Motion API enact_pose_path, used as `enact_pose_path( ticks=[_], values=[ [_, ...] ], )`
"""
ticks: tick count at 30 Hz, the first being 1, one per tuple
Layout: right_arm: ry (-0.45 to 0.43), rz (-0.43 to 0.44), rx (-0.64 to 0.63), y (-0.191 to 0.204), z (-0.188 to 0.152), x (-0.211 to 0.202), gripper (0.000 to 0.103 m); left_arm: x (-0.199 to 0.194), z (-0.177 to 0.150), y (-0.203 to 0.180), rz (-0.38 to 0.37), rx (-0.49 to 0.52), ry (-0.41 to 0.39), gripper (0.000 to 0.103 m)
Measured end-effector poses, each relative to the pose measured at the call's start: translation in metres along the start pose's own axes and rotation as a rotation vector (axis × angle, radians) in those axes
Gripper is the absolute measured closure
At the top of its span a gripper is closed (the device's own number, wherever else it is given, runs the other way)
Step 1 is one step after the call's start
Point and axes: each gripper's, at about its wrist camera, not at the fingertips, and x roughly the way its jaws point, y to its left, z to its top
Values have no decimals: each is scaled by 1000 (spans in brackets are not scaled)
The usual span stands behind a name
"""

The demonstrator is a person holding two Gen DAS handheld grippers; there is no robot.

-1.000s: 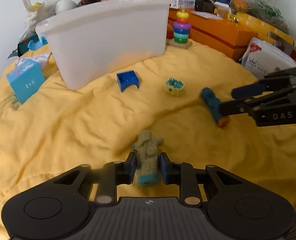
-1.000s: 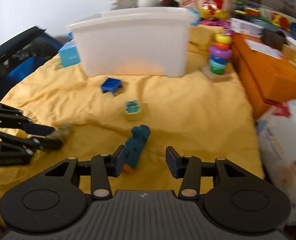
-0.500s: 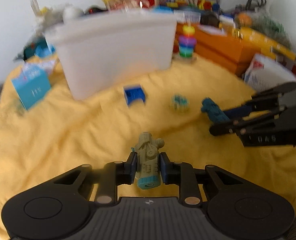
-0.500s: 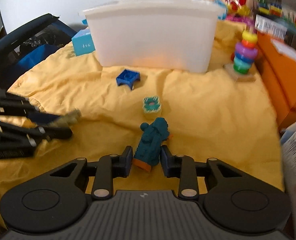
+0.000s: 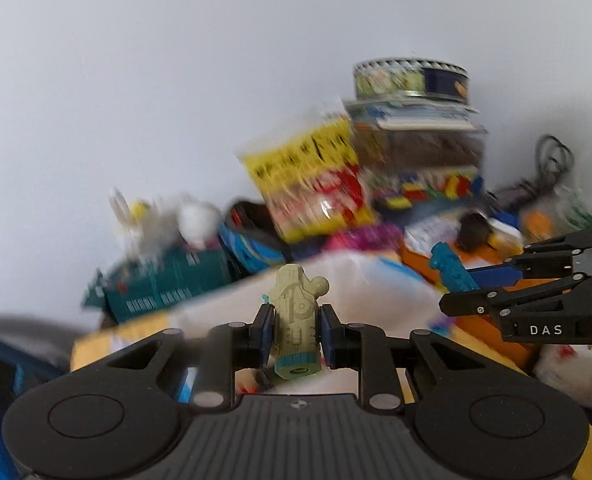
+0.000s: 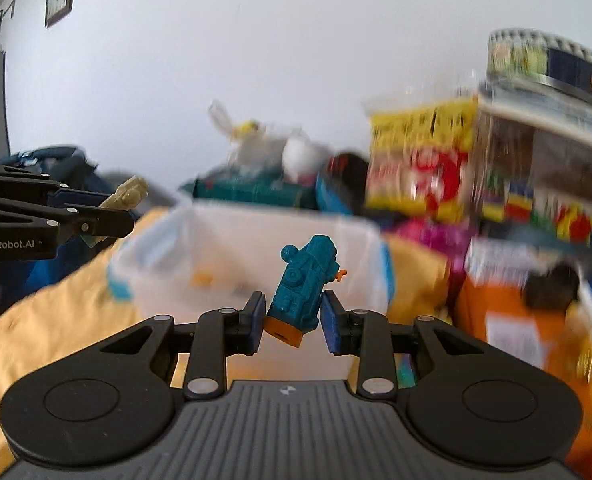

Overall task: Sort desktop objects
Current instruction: 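Carry both figures over the white bin and open both grippers, then grasp the blue Lego brick with the left gripper while the right grasps the frog tile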

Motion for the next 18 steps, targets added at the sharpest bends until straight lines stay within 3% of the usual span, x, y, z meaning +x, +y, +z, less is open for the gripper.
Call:
enact_pose_path(
  ticks=[5,9,10,12,15,18],
  values=[
    [-16,-4,63,-5,37,43,69,44,18,13,60,-29,-14,76],
    [41,-23,99,-4,40,79,68,89,3,16,70,-34,129,75],
    [63,-25,92,-2,36,86,61,95,-3,16,59,-41,169,75],
    [99,-16,75,1,29,94,59,97,-13,15,44,-66,204,73],
    [98,-8,63,0,15,83,59,82,-22,10,25,-66,182,60],
    [74,2,67,-6,1,61,59,57,-31,0,-8,-34,141,60]
  ],
)
